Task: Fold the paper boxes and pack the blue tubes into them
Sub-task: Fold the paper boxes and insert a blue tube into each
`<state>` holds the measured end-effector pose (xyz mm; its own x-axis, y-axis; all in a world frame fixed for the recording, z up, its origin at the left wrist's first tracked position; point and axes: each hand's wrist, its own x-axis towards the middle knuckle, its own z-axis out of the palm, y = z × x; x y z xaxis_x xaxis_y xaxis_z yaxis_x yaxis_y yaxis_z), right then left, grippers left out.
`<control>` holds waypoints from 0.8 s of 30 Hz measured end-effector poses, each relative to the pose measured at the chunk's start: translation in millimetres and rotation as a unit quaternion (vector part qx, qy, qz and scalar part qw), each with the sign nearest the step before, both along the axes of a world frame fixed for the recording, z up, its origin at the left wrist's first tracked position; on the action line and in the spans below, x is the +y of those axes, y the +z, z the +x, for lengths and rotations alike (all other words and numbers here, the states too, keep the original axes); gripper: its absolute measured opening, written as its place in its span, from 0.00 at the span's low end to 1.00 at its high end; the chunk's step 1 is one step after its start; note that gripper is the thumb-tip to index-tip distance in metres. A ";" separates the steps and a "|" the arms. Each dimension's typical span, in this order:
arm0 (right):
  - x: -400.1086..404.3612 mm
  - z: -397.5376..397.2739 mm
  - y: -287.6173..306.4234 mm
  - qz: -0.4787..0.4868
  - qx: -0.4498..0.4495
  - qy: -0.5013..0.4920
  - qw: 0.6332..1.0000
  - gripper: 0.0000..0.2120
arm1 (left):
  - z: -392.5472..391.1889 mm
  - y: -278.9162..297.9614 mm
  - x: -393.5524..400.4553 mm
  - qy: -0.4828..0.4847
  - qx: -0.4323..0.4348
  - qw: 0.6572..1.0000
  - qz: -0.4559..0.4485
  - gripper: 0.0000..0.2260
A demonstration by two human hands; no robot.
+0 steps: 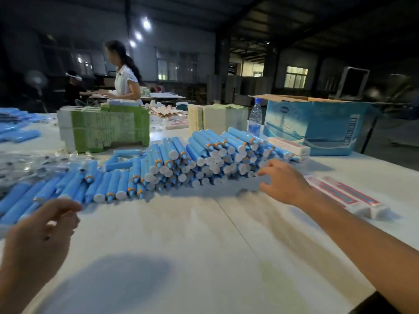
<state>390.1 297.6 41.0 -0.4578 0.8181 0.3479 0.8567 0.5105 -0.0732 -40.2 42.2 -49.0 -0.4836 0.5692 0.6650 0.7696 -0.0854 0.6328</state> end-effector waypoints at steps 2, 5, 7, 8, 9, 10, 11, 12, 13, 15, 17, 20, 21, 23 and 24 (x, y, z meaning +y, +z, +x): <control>-34.8 -57.9 6.8 -0.016 0.053 0.122 0.991 0.14 | 20.8 24.6 -11.0 0.013 -0.003 1.000 0.005 0.09; -96.4 -151.8 14.0 -0.032 0.100 0.294 0.950 0.11 | 23.2 59.8 -28.3 0.022 -0.041 0.998 0.043 0.12; -130.8 -208.5 20.1 -0.048 0.116 0.378 0.917 0.11 | 14.3 77.8 -40.7 0.036 -0.109 0.993 0.036 0.12; -145.4 -235.1 24.3 -0.059 0.132 0.408 0.902 0.11 | 5.0 83.8 -50.8 0.044 -0.100 0.994 -0.003 0.09; -155.8 -254.6 27.3 -0.073 0.148 0.425 0.890 0.12 | -2.1 89.2 -59.4 0.048 -0.070 0.993 -0.079 0.06; -165.4 -275.0 30.4 -0.088 0.166 0.440 0.878 0.12 | -10.6 95.2 -72.5 0.056 -0.024 0.984 -0.169 0.06; -171.5 -292.0 31.9 -0.100 0.182 0.448 0.870 0.14 | -18.7 98.2 -83.8 0.065 0.019 0.963 -0.261 0.10; -176.4 -306.3 30.9 -0.112 0.198 0.449 0.864 0.15 | -26.6 99.6 -95.0 0.077 0.049 0.937 -0.337 0.15; -179.5 -318.5 27.2 -0.123 0.213 0.448 0.860 0.17 | -34.2 98.4 -104.4 0.087 0.068 0.911 -0.397 0.21; -181.6 -334.8 16.7 -0.137 0.236 0.443 0.854 0.20 | -43.6 94.2 -119.9 0.101 0.083 0.854 -0.503 0.32; -178.7 -343.3 6.0 -0.135 0.222 0.443 0.858 0.20 | -49.9 86.0 -128.3 0.097 0.053 0.811 -0.575 0.38; -165.4 -346.1 -1.3 -0.146 0.213 0.432 0.864 0.20 | -56.6 79.4 -131.5 0.095 0.023 0.819 -0.565 0.32; -160.1 -345.7 -1.7 -0.143 0.216 0.425 0.867 0.19 | -57.9 79.7 -130.7 0.101 0.026 0.830 -0.548 0.31; -149.3 -344.4 -0.5 -0.128 0.232 0.400 0.877 0.18 | -58.2 84.3 -124.2 0.125 0.057 0.857 -0.497 0.35; -143.3 -343.4 1.1 -0.122 0.248 0.383 0.881 0.17 | -53.8 90.0 -118.5 0.143 0.069 0.877 -0.453 0.39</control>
